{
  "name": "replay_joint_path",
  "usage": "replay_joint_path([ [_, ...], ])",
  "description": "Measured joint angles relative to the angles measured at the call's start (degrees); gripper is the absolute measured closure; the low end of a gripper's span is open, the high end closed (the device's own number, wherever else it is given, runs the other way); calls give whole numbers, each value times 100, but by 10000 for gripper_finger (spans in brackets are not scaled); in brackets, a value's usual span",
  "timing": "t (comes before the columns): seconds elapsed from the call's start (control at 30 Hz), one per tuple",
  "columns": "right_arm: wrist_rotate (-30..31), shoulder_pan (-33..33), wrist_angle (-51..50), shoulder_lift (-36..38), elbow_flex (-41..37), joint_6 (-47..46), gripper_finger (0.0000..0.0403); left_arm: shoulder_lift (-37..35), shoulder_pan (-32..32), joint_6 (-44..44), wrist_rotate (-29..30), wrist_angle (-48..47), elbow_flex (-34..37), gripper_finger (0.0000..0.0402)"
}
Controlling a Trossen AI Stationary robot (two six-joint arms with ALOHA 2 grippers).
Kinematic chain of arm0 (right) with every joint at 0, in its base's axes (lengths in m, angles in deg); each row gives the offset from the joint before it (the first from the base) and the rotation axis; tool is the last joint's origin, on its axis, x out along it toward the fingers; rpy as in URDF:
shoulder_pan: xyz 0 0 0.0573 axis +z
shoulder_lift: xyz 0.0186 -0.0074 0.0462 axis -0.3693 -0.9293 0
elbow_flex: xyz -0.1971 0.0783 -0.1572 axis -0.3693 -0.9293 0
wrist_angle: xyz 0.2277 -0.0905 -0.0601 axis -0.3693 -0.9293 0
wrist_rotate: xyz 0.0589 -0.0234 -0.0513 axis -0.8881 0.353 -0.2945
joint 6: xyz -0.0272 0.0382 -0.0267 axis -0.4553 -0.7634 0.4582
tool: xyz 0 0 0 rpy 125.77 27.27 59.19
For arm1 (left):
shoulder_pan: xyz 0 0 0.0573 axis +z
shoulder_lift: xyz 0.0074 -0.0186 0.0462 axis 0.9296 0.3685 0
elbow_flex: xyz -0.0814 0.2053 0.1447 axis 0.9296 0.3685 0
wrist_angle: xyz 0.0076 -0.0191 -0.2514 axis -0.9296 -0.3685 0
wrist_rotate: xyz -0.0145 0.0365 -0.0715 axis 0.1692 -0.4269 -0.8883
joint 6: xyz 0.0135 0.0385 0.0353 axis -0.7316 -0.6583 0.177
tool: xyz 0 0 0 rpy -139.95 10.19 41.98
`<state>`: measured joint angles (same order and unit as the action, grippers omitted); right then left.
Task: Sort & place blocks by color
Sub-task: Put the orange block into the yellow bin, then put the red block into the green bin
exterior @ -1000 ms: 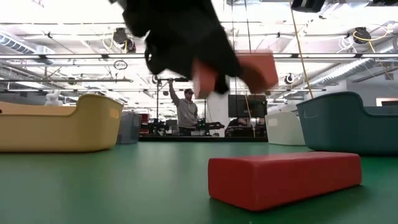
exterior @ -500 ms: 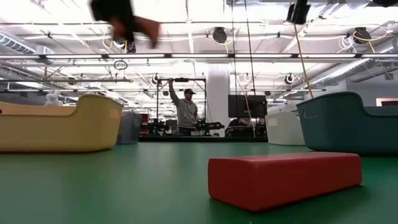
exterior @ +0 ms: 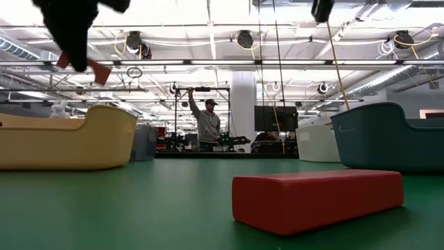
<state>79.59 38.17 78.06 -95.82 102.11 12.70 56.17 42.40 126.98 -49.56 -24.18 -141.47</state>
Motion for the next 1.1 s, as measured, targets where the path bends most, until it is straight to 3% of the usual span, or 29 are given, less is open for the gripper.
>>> replay_joint_path([
  [0.17,-28,8,-447,-116,453,402,300,-2,43,667,-224,14,834,267],
  [0.3,-93,11,-1434,-199,774,457,300,-4,137,1029,-395,413,1366,267],
  [0.47,-183,76,-2516,-449,1004,460,295,-4,132,1148,-429,776,1650,267],
  [0.63,-426,251,-2587,-806,1035,570,262,-4,133,1372,-427,852,1718,264],
  [0.87,-1110,353,-2610,-1285,1035,420,200,-4,162,1636,-516,857,1718,169],
  [1.1,-1513,393,-2615,-1676,1035,698,186,-7,157,1635,-461,821,1365,155],
])
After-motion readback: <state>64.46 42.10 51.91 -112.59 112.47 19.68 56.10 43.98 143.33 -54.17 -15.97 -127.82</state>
